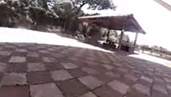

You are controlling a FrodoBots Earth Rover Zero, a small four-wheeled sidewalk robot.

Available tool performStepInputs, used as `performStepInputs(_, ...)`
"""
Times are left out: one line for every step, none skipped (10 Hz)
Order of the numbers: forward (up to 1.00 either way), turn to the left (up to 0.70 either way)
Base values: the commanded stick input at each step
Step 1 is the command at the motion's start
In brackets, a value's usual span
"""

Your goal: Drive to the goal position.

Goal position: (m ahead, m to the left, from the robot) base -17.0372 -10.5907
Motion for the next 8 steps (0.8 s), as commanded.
performStepInputs(0.70,-0.27)
performStepInputs(0.70,-0.27)
performStepInputs(0.70,-0.27)
performStepInputs(0.70,-0.27)
performStepInputs(0.70,-0.27)
performStepInputs(0.70,-0.27)
performStepInputs(0.70,-0.27)
performStepInputs(0.65,-0.28)
